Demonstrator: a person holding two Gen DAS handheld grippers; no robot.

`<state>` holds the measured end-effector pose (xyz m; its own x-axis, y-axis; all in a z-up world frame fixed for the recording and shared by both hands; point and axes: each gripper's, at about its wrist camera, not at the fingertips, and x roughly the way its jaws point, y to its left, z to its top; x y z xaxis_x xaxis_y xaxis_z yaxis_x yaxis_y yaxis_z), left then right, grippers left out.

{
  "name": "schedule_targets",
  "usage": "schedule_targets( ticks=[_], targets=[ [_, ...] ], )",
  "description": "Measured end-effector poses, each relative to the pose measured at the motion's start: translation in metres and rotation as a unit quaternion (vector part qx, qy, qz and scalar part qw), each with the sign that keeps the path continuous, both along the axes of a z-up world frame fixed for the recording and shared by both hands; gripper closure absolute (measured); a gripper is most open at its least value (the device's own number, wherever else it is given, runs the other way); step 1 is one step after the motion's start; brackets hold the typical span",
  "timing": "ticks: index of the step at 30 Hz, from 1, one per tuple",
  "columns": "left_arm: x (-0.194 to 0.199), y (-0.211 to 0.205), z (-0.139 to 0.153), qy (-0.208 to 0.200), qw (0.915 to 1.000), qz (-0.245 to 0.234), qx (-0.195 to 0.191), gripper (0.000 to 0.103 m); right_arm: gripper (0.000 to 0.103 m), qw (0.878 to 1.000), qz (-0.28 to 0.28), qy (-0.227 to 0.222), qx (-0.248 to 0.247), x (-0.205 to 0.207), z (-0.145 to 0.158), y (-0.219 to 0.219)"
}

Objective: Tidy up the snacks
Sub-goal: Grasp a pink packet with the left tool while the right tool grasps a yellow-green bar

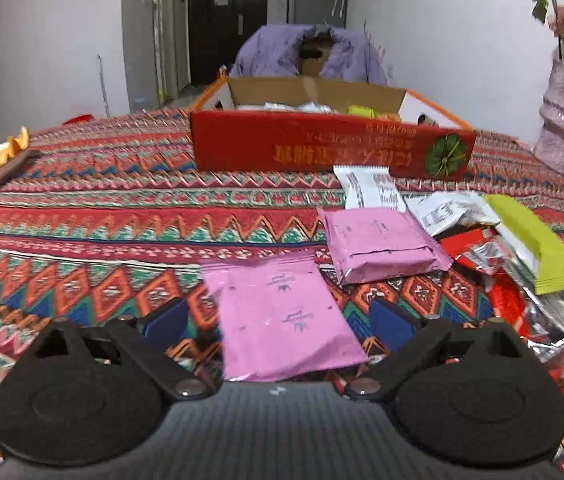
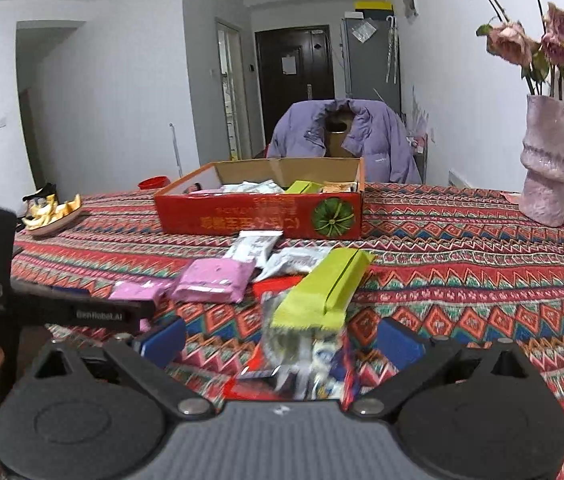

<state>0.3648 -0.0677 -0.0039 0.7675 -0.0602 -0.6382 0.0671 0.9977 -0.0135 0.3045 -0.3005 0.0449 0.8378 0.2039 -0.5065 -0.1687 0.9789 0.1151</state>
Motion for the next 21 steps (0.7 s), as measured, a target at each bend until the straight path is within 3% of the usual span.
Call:
schedule_targets(
  ticks=[2, 6, 8, 13, 16, 17, 21],
  targets=[
    [0.008, -0.001, -0.005, 0.011, 0.9999, -0.002, 0.0, 0.02, 0.001, 1.0, -0.007, 0.005, 0.001, 0.017, -0.003, -0.003],
    [0.01, -0.005, -0.012, -0.012, 0.9996, -0.022, 0.016, 0.025, 0.001, 1.0, -0.011, 0.02, 0.007, 0.053, -0.014, -0.007],
    [0.009, -0.004, -0.012, -0.018, 0.9996, -0.02, 0.014, 0.035, 0.002, 1.0, -0.01, 0.029, 0.006, 0.067, -0.021, -0.006],
    [0.007, -0.001, -0.008, -0.014, 0.9994, -0.03, 0.009, 0.039, 0.004, 0.999, -0.025, 0.032, -0.005, 0.101, -0.031, -0.002],
    [0.003, 0.002, -0.005, -0.01, 0.9993, -0.035, 0.004, 0.041, 0.021, 0.998, -0.034, 0.049, -0.035, 0.119, -0.038, 0.001],
    [0.002, 0.002, -0.003, -0.011, 0.9993, -0.036, 0.003, 0.041, 0.036, 0.997, -0.033, 0.061, -0.035, 0.123, -0.041, -0.001],
    [-0.01, 0.005, 0.008, -0.034, 0.9983, -0.044, 0.013, 0.041, 0.065, 0.997, -0.035, 0.062, 0.004, 0.115, -0.039, -0.014]
  ],
)
